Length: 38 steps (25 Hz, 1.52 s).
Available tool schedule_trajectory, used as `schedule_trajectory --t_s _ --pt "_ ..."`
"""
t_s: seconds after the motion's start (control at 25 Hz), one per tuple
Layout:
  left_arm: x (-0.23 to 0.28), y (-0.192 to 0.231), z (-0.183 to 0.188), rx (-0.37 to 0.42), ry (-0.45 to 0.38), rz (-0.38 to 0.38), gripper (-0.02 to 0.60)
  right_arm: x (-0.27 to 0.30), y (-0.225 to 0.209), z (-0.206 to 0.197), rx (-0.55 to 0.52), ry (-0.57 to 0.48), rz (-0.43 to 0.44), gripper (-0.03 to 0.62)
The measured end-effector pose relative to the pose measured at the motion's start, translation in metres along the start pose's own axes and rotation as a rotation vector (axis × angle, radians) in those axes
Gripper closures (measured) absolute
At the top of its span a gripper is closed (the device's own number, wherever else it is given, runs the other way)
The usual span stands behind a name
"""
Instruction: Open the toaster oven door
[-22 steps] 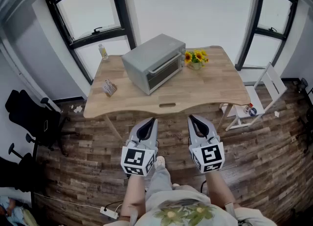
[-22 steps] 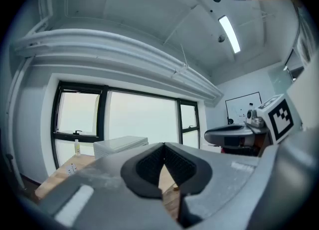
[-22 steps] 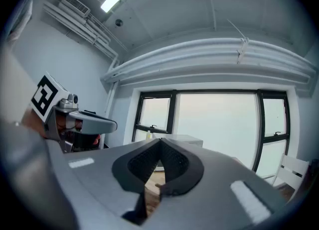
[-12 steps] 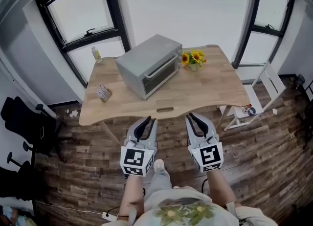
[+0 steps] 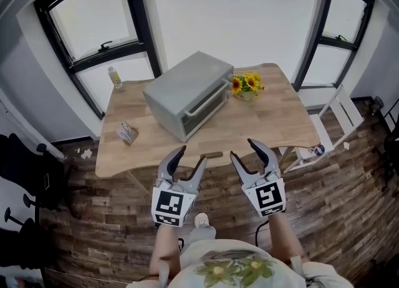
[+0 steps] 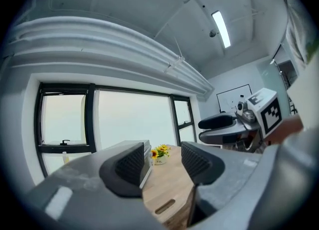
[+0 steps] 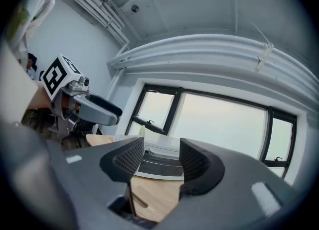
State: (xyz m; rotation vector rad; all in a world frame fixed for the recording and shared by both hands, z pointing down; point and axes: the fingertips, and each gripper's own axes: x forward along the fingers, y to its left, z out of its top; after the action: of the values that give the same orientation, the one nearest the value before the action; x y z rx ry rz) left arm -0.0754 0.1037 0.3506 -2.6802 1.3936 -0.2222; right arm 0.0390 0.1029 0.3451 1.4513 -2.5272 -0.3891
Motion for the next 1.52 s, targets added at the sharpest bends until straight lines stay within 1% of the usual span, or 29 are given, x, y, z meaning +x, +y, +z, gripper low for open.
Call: schedule_trajectory --t_s 0.12,0.36,0.56,0.64,0.8,1.08,1.28,1.4,1.52 --pt "0.010 0.016 -0.009 0.025 0.026 -0.022 0.325 0.021 -0.003 -0.005 -0.015 0.027 0.005 0.362" --pt "0.031 0.045 -0.027 0.003 0.044 -0.055 0.322 0.055 -0.008 -0.020 -0.006 0.085 -0.006 0.358" --pt "0.051 0.068 -0.041 0.003 0.068 -0.091 0.322 0.086 -0.014 -0.033 -0.061 0.142 -0.001 0.358" --pt "0.057 0.076 -0.048 0.016 0.081 -0.103 0.322 0.095 -0.017 -0.038 -0.079 0.169 -0.006 0.358" --pt "0.068 0.089 -0.060 0.031 0.102 -0.122 0.322 0.113 -0.021 -0.045 -0.125 0.192 -0.010 0.358" --pt "0.087 0.091 -0.077 0.021 0.127 -0.169 0.322 0.133 -0.029 -0.066 -0.188 0.270 0.005 0.353" --pt "0.103 0.092 -0.085 0.016 0.149 -0.183 0.322 0.148 -0.038 -0.076 -0.208 0.290 0.039 0.347" --pt "0.115 0.093 -0.087 0.021 0.162 -0.175 0.322 0.159 -0.048 -0.080 -0.224 0.285 0.054 0.347" --pt "0.128 0.098 -0.089 0.026 0.178 -0.146 0.322 0.171 -0.058 -0.083 -0.250 0.283 0.082 0.347"
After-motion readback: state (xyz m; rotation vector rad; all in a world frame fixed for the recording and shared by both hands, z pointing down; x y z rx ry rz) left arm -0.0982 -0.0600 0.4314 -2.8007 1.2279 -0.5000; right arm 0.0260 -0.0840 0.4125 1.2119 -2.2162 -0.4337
